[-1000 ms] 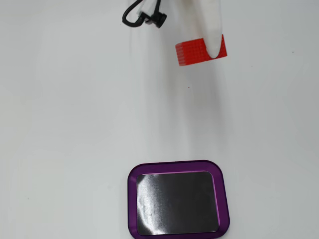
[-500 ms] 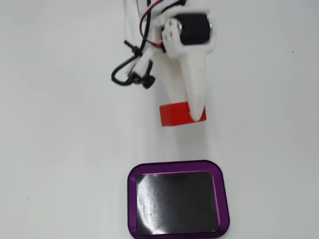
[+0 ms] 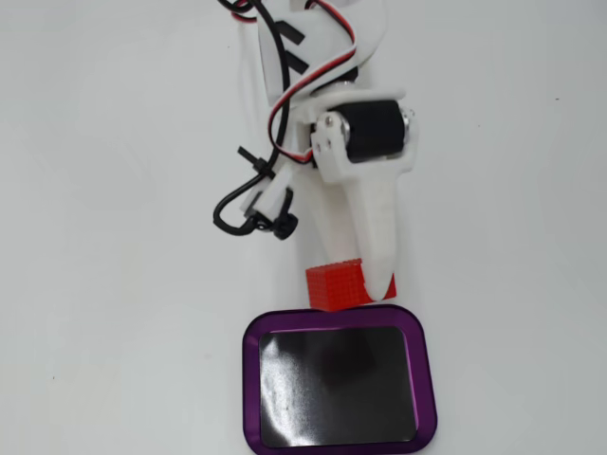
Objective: Pick up the cube and place it in the box.
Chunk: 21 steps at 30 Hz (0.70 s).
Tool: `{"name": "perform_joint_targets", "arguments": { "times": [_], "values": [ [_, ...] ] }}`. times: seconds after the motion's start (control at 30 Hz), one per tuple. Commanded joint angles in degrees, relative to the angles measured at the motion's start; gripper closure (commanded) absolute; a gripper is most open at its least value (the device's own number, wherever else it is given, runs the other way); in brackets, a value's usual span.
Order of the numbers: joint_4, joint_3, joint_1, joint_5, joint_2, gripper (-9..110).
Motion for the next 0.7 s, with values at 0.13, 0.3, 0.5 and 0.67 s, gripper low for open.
{"name": "perform_joint_targets", "arguments": {
  "times": [0.13,0.3,0.5,0.67],
  "values": [
    [-1.85,-2.37,0.0,0.0,-2.2,102],
    [-1.93,-2.29,-0.09,0.0,-2.46,102],
    [-1.93,-2.2,-0.09,0.0,-2.46,102],
    [-1.93,-1.85,-0.18,0.0,-2.46,100]
  ]
}}
